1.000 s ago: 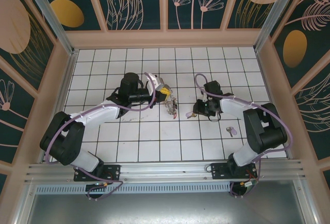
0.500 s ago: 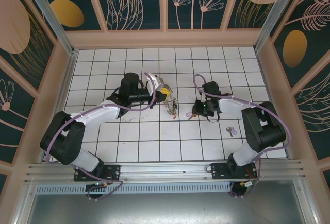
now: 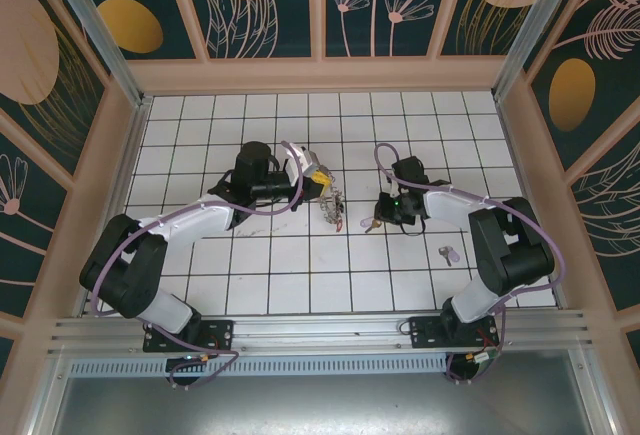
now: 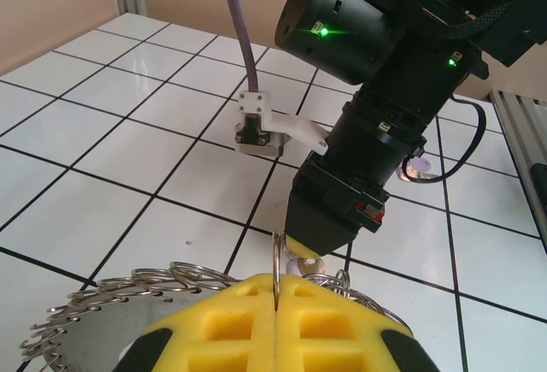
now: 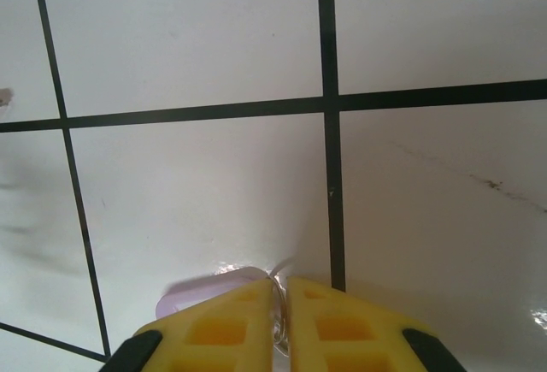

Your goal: Put the keys on the keyring

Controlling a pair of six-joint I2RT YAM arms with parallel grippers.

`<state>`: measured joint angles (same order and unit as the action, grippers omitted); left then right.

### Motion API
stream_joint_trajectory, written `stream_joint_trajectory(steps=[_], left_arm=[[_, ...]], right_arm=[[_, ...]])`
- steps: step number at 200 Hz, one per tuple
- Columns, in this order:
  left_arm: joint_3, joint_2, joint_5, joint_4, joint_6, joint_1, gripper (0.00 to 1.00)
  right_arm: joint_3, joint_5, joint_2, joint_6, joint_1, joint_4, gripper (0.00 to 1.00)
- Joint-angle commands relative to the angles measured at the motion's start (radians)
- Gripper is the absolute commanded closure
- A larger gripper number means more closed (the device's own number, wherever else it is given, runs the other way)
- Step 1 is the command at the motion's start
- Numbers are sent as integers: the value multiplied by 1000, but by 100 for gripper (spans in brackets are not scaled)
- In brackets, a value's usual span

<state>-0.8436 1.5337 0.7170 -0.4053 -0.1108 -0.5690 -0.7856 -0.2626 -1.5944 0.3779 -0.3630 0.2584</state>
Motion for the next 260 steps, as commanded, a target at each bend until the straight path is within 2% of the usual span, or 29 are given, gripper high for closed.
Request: stream_joint_trajectory(steps=[1, 23, 260], left_arm=[[-32, 0, 22, -28, 13, -7, 100], [-31, 1, 21, -30, 12, -7, 100], [-26, 5, 19, -28, 8, -13, 100]], right_arm=[[-26, 6, -14, 13, -9, -10, 89], [-32, -5, -12, 9, -8, -10, 92], [-44, 13, -41, 9, -16, -6, 88]])
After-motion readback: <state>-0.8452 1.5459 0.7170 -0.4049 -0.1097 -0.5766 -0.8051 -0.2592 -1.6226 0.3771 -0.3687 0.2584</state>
